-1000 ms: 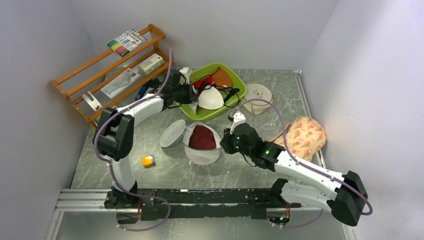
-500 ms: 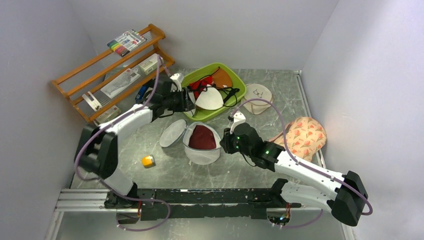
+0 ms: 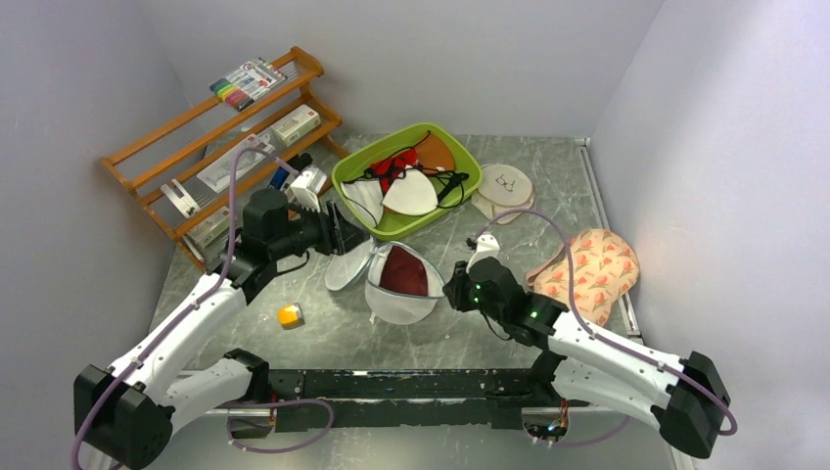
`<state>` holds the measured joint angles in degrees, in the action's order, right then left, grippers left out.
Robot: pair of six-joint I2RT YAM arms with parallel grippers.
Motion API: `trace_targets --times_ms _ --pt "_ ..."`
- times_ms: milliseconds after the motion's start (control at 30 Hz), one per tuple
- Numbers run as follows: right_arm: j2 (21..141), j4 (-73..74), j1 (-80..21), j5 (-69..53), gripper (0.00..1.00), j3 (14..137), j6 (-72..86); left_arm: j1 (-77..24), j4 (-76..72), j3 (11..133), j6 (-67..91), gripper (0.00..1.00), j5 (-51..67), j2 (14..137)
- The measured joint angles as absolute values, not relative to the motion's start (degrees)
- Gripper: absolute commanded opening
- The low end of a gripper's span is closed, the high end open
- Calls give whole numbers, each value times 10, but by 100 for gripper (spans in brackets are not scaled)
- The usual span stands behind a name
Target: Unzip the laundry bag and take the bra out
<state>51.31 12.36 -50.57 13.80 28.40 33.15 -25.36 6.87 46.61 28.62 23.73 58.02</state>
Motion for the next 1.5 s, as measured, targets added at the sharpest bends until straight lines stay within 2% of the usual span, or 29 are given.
trace_targets --times_ms 200,400,567,800,933,1067,1233,1500 --pt "449 127 -505 160 18 243 380 -286 50 401 352 62 260 555" --pt "446 109 -505 144 15 228 371 -411 44 402 347 58 216 561" --pt "461 49 -505 60 12 210 334 -478 89 435 296 52 155 603" --pt "479 -20 -505 -35 12 192 310 -529 135 453 256 53 83 645" --pt "486 -33 -505 -50 11 190 307 -538 152 482 242 59 50 687" --pt "490 -35 -505 -54 11 191 303 -538 161 531 243 60 10 748" --pt "486 -33 -505 -56 10 191 300 -538 151 539 246 45 -20 780" --pt "489 -28 -505 -56 8 196 293 -534 131 539 224 45 -55 801"
